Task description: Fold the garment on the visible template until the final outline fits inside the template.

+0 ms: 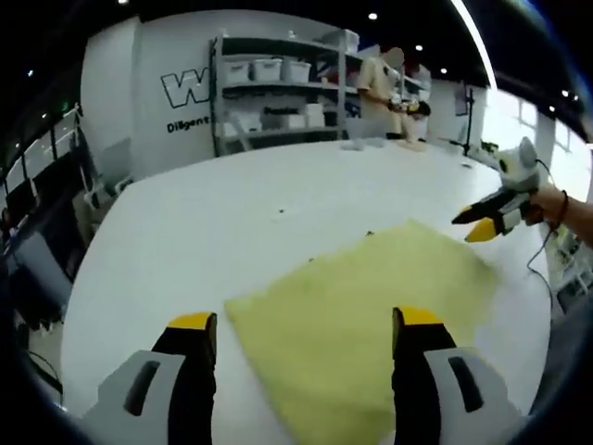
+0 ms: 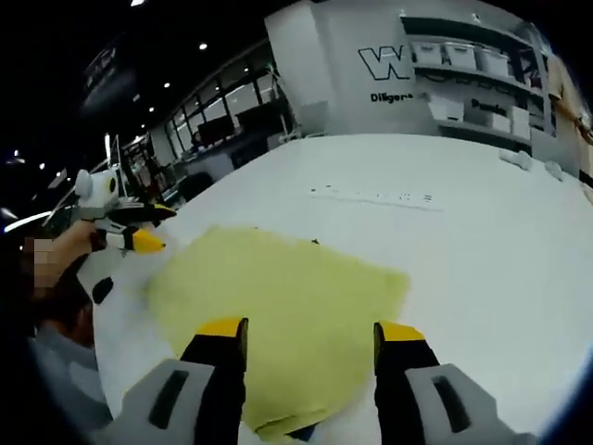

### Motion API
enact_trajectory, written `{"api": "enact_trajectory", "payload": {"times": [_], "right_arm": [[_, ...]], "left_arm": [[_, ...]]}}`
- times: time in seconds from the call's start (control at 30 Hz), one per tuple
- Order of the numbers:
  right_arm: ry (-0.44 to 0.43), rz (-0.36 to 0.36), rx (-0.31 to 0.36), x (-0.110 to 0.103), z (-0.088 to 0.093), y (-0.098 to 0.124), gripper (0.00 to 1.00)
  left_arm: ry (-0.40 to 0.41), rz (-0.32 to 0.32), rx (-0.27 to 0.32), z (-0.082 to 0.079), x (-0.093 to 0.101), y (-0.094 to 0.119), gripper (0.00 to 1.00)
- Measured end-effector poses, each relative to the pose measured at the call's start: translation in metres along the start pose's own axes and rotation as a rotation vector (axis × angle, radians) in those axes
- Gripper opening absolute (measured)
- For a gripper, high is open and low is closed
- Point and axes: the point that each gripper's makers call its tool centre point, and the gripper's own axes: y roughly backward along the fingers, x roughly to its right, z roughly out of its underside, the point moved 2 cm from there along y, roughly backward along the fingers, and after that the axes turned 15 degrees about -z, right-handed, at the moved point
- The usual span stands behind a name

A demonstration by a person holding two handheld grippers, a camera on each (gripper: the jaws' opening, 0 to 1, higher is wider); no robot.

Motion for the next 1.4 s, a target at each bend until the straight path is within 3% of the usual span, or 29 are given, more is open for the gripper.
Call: {"api": "enact_trajectory", "payload": {"times": [0.33, 0.47, 0.6, 0.7, 1.0, 1.17, 1.23, 1.4], "right_arm": [[0.035, -0.043, -0.021, -0.028, 0.025, 0.014, 0.67], [0.034, -0.055, -0.026, -0.034, 0.030, 0.017, 0.77], [0.029, -0.078, -0.031, -0.044, 0.036, 0.020, 0.75], [0.040, -0.084, -0.042, -0.050, 0.042, 0.022, 0.75], [0.050, -0.086, -0.050, -0.052, 0.052, 0.027, 0.59], [0.062, -0.089, -0.062, -0.054, 0.057, 0.028, 0.41], [0.065, -0.077, -0.075, -0.052, 0.062, 0.028, 0.38], [0.060, -0.073, -0.098, -0.049, 0.072, 0.026, 0.28]], "left_arm": [[0.022, 0.027, -0.027, 0.035, 0.011, 0.032, 0.99], [0.031, 0.026, -0.020, 0.042, 0.010, 0.042, 0.99], [0.024, 0.016, -0.018, 0.051, 0.006, 0.051, 0.99], [0.029, 0.013, -0.028, 0.057, 0.003, 0.057, 0.95], [0.030, 0.014, -0.082, 0.082, -0.003, 0.067, 0.75], [0.062, 0.018, -0.110, 0.093, -0.006, 0.067, 0.45], [0.089, 0.017, -0.133, 0.097, -0.007, 0.066, 0.36], [0.102, 0.024, -0.157, 0.105, -0.005, 0.064, 0.30]]}}
